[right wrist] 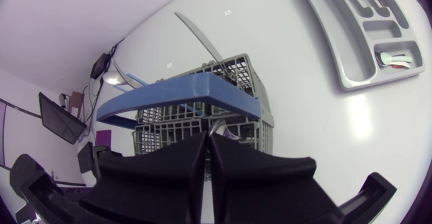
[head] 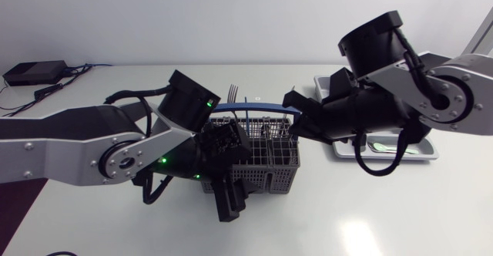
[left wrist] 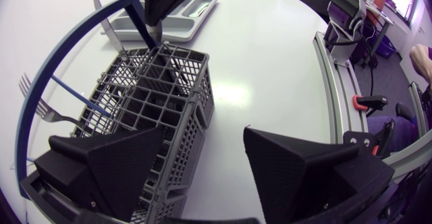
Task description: Unload the cutlery basket into the drawer organizer.
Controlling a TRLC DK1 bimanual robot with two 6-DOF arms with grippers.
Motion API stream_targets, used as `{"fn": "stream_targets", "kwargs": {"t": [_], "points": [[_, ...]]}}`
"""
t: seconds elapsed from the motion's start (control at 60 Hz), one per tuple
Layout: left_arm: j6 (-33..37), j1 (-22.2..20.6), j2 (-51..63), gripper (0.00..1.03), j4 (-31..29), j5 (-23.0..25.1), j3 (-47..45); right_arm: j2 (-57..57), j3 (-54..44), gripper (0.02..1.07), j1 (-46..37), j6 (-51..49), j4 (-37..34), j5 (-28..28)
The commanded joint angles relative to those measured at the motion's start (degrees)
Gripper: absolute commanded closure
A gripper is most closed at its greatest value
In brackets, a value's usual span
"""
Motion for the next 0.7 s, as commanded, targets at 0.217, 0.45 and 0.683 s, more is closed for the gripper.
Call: {"fn": "stream_targets", "kwargs": {"t": [0.217, 0.45, 0.683], "points": [[1.1, -0.2, 2.0, 0.07, 0.3, -1.0, 1.5, -7.1, -2.8, 1.01, -0.6, -3.3, -0.7, -5.0], [1.2, -0.3, 2.4, 0.07, 0.3, -1.9, 1.6, -9.9, -5.6, 1.01, -3.3, -12.2, 0.4, -10.2], [1.8, -0.3, 2.6, 0.07, 0.3, -3.0, 1.6, -12.7, -6.4, 1.01, -5.4, -22.9, -0.6, -15.6]]}}
